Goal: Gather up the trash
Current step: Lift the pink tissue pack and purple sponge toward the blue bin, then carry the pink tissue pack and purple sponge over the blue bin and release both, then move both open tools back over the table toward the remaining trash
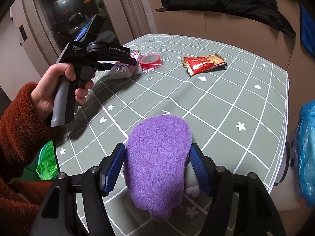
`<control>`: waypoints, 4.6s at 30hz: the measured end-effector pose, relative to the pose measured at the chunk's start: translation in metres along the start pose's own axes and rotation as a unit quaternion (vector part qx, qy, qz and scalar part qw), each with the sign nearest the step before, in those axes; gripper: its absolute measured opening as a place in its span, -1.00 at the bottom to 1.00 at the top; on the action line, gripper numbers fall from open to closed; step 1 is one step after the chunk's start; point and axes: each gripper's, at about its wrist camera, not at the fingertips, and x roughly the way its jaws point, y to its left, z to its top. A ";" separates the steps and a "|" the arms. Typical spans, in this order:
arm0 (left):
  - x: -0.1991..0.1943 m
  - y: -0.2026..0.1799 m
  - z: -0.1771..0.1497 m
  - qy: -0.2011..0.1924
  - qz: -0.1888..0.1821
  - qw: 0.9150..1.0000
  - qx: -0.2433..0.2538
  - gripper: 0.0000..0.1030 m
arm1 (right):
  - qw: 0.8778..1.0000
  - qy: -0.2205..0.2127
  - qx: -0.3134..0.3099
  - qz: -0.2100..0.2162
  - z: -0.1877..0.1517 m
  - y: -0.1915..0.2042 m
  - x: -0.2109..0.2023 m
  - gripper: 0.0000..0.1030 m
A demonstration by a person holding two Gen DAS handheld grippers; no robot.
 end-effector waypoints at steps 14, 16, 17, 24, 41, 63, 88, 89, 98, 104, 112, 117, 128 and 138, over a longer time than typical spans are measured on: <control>-0.072 -0.019 -0.002 -0.098 -0.046 0.993 0.049 -0.25 | 0.997 -0.063 0.037 -0.021 0.029 -0.023 -0.030 0.23; -0.085 -0.026 -0.001 -0.113 -0.054 0.990 0.058 -0.26 | 0.996 -0.078 0.037 -0.032 0.038 -0.027 -0.038 0.23; -0.095 -0.033 0.000 -0.123 -0.063 0.988 0.066 -0.26 | 0.995 -0.086 0.037 -0.038 0.043 -0.028 -0.043 0.23; -0.149 -0.080 0.001 -0.180 -0.123 0.969 0.116 -0.26 | 0.985 -0.151 0.035 -0.072 0.075 -0.040 -0.085 0.23; -0.180 -0.234 -0.039 -0.206 -0.210 0.926 0.235 -0.26 | 0.937 -0.274 0.056 -0.208 0.072 -0.099 -0.208 0.23; -0.121 -0.389 -0.100 -0.137 -0.272 0.891 0.337 -0.26 | 0.897 -0.278 0.167 -0.299 -0.015 -0.222 -0.253 0.23; -0.027 -0.442 -0.112 -0.038 -0.266 0.905 0.330 -0.26 | 0.905 -0.216 0.233 -0.285 -0.046 -0.297 -0.201 0.23; -0.025 -0.442 -0.113 -0.035 -0.266 0.905 0.330 -0.26 | 0.905 -0.214 0.235 -0.284 -0.047 -0.299 -0.199 0.23; -0.009 -0.445 -0.107 -0.012 -0.279 0.908 0.313 -0.25 | 0.909 -0.201 0.245 -0.272 -0.048 -0.314 -0.185 0.23; -0.006 -0.442 -0.096 0.018 -0.324 0.903 0.283 -0.07 | 0.911 -0.199 0.252 -0.260 -0.049 -0.318 -0.180 0.28; -0.027 -0.431 -0.078 0.009 -0.331 0.904 0.272 0.09 | 0.908 -0.220 0.241 -0.262 -0.047 -0.303 -0.194 0.50; -0.052 -0.395 -0.069 -0.035 -0.287 0.915 0.282 0.09 | 0.916 -0.218 0.219 -0.256 -0.039 -0.281 -0.198 0.50; -0.076 -0.232 -0.037 -0.079 -0.161 0.955 0.235 0.09 | 0.934 -0.221 0.150 -0.237 0.007 -0.195 -0.173 0.50; -0.076 -0.062 -0.004 -0.102 -0.063 0.988 0.098 0.09 | 0.970 -0.173 0.090 -0.148 0.071 -0.116 -0.092 0.50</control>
